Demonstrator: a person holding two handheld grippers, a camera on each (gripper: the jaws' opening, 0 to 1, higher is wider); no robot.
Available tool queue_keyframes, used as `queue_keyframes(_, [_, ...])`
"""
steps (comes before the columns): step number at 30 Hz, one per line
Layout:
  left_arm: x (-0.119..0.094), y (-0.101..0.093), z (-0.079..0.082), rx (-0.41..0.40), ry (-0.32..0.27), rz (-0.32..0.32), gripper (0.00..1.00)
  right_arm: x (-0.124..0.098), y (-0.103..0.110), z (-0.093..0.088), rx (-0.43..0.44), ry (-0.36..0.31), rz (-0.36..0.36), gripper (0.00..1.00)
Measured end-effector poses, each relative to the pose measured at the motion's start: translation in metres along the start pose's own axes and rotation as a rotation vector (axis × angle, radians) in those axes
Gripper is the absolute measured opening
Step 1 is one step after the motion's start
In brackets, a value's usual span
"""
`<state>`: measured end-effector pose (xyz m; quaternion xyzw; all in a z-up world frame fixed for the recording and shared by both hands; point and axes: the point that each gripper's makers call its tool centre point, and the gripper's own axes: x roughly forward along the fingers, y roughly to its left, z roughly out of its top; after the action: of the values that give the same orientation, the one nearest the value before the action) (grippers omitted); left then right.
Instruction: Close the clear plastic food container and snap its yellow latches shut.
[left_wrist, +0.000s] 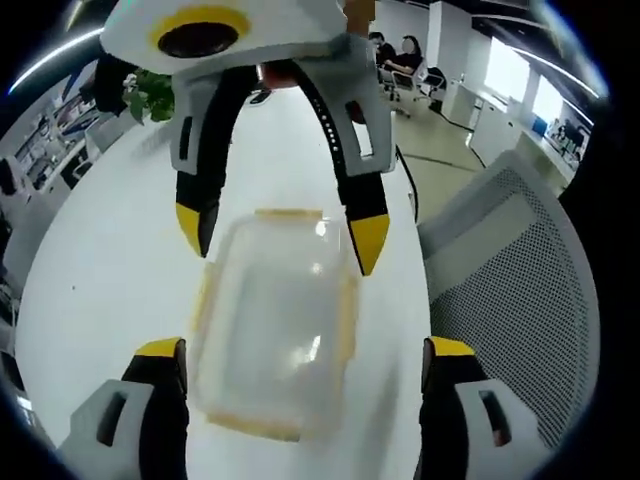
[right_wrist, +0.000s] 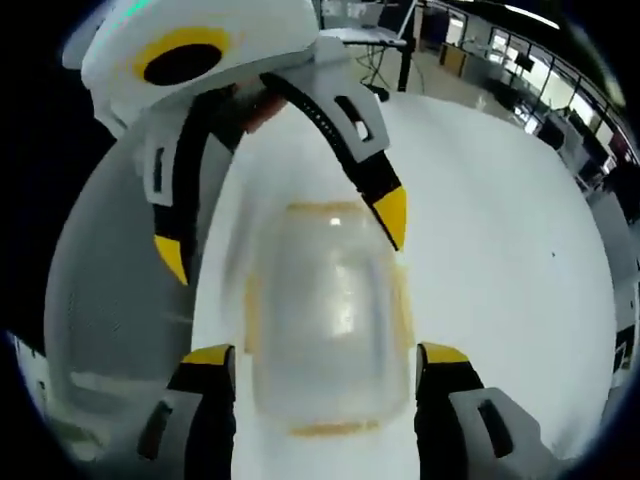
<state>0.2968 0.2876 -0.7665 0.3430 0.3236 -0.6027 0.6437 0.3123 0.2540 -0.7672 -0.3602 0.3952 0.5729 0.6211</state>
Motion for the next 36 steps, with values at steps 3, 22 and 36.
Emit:
queue_keyframes(3, [0.002,0.003,-0.003,-0.007,0.013,-0.003,0.98,0.001,0.002,-0.002,-0.032,0.009,0.000,0.73])
queue_keyframes(22, [0.006,0.015,-0.014,0.020,0.107,-0.019,0.93,0.000,0.004,-0.018,-0.077,0.057,-0.020,0.74])
queue_keyframes(36, [0.013,0.012,-0.023,0.035,0.145,-0.041,0.91,0.006,0.002,-0.025,-0.069,0.067,-0.039,0.75])
